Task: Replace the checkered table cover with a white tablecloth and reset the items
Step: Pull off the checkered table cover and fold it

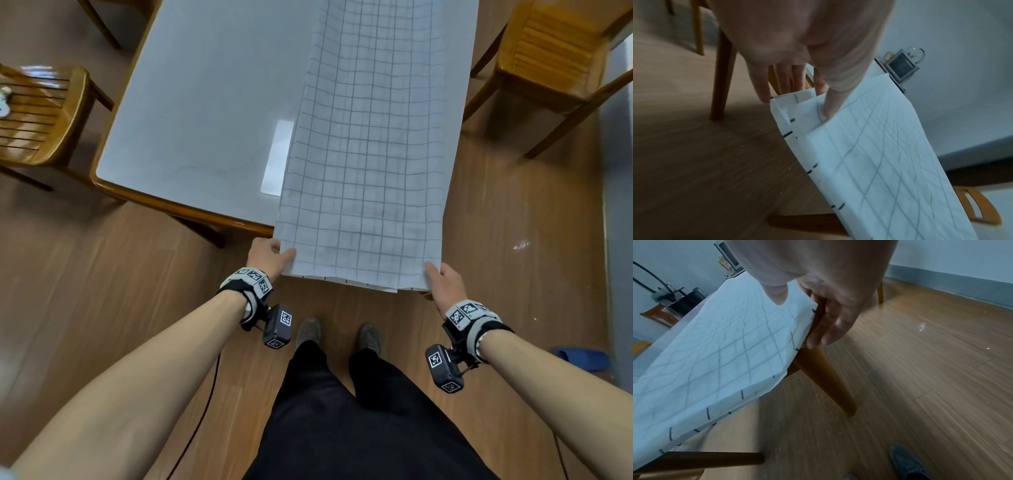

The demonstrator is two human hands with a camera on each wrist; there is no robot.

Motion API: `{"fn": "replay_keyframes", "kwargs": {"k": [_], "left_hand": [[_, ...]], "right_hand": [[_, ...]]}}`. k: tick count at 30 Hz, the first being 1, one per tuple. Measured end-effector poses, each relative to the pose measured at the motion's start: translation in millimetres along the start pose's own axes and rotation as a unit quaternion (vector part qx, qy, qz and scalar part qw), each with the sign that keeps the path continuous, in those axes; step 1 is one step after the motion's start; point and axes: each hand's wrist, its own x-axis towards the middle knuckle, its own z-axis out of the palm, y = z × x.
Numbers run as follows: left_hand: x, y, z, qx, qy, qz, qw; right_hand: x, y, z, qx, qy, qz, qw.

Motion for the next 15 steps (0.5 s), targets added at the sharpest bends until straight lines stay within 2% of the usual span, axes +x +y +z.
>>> {"fn": "replay_keyframes", "kwargs": {"k": [7,10,15], "left_hand": [[-5,-12,-17,-0.107,0.099,0.008,0.989],[0,-26,-21,-0.121,0.092,-0.005,0.988],[1,-31,-22,-0.128,0.032,-0.048,0.990]], "right_hand": [[2,-2,-1,0.003,-0.009,-0.003,1.000],[3,-2,4,-0.003,-0.020,-0.011,1.000],[3,-1,9,-0.007,-0.002,-0.013,1.000]]}}
